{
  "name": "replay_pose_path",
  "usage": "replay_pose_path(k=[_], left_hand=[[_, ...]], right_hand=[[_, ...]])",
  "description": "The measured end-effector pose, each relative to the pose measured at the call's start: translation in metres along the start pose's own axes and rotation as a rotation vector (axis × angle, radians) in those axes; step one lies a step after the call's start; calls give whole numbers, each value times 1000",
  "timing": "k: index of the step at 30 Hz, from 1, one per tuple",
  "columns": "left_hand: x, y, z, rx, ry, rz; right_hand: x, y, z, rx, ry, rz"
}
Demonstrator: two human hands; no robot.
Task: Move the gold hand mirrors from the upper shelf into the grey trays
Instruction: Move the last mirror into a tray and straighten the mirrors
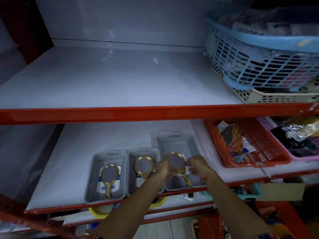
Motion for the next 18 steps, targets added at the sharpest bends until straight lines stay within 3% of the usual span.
replay_pose_path(k=[7, 18], left_hand=[[26, 8, -26, -129, 22, -19], [32, 17, -30, -150, 6, -24]], right_hand=[[4, 15, 39, 85, -150, -72], [29, 6, 49, 203, -58, -337]])
Point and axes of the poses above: each hand's wrist, its own y-axis towards the middle knuckle, its own x-axis out of the palm, z = x × y, the point moved 10 cm from there along y, towards the middle knuckle
